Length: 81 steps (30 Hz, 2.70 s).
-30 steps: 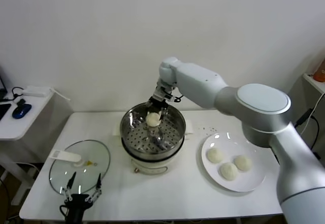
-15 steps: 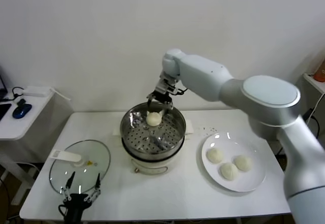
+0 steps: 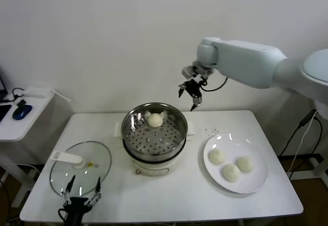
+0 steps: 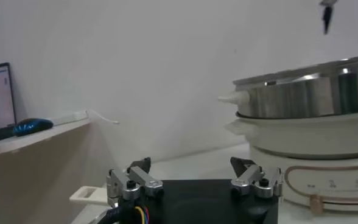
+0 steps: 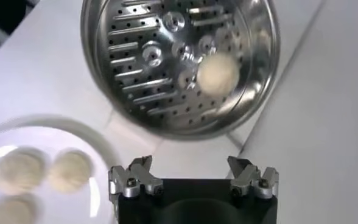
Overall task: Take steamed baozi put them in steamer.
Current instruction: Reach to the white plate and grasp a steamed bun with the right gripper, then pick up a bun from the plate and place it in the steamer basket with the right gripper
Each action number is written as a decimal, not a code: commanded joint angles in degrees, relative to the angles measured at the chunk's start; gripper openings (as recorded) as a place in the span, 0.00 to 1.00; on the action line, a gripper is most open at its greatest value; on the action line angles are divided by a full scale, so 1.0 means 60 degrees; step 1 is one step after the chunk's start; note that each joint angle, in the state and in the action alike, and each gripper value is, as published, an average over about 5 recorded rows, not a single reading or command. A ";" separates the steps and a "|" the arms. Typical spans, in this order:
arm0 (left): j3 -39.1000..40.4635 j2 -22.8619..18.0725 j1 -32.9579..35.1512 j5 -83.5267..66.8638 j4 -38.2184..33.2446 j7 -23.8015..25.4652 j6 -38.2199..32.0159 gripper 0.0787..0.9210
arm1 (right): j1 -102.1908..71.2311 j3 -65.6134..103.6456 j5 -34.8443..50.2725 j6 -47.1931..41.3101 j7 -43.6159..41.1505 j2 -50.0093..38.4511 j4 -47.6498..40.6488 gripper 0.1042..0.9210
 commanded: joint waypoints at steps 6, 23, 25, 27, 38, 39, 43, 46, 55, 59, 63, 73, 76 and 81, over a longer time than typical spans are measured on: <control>0.0002 -0.0104 0.0036 0.0068 0.0020 -0.0009 -0.0010 0.88 | -0.0510 -0.0475 -0.0184 -0.1996 0.0686 -0.2095 0.1865 0.88; 0.0048 -0.0288 0.0179 0.0234 0.0001 -0.0045 -0.0111 0.88 | -0.2849 0.1006 -0.1431 -0.2621 0.1746 -0.3214 0.2495 0.88; 0.0050 -0.0292 0.0198 0.0255 -0.0002 -0.0047 -0.0117 0.88 | -0.3056 0.1165 -0.1622 -0.2654 0.1778 -0.3239 0.2457 0.88; 0.0043 -0.0294 0.0214 0.0272 -0.0001 -0.0047 -0.0121 0.88 | -0.3223 0.1283 -0.1722 -0.2681 0.1800 -0.3235 0.2409 0.88; 0.0009 -0.0259 0.0286 0.0327 -0.0004 -0.0045 -0.0115 0.88 | -0.3795 0.1608 -0.2077 -0.2725 0.1717 -0.3044 0.2135 0.88; 0.0003 -0.0253 0.0284 0.0328 -0.0007 -0.0043 -0.0109 0.88 | -0.3809 0.1610 -0.2108 -0.2732 0.1711 -0.3020 0.2113 0.88; 0.0006 -0.0235 0.0282 0.0333 -0.0011 -0.0038 -0.0096 0.88 | -0.3824 0.1606 -0.2221 -0.2774 0.1714 -0.2942 0.2031 0.88; 0.0020 -0.0230 0.0285 0.0347 -0.0008 -0.0037 -0.0097 0.88 | -0.3846 0.1622 -0.2319 -0.2811 0.1747 -0.2897 0.1963 0.88; 0.0015 -0.0218 0.0302 0.0368 0.0014 -0.0034 -0.0114 0.88 | -0.4079 0.1788 -0.2450 -0.2902 0.1785 -0.2859 0.1816 0.88; -0.0002 -0.0218 0.0305 0.0359 0.0007 -0.0037 -0.0116 0.88 | -0.4148 0.1827 -0.2475 -0.2918 0.1784 -0.2857 0.1818 0.87; -0.0009 -0.0221 0.0294 0.0398 0.0021 -0.0046 -0.0133 0.88 | -0.4211 0.1925 -0.2562 -0.2915 0.1792 -0.2815 0.1768 0.81; -0.0039 -0.0217 0.0298 0.0440 0.0012 -0.0054 -0.0165 0.88 | -0.3964 0.1828 -0.2661 -0.2913 0.1700 -0.2825 0.1882 0.72; -0.0035 -0.0216 0.0282 0.0443 0.0012 -0.0052 -0.0164 0.88 | -0.3709 0.1603 -0.2564 -0.2907 0.1625 -0.2821 0.1919 0.71; 0.0020 -0.0244 0.0294 0.0459 0.0009 -0.0061 -0.0201 0.88 | -0.3413 0.1337 -0.2337 -0.2917 0.1591 -0.2737 0.1936 0.70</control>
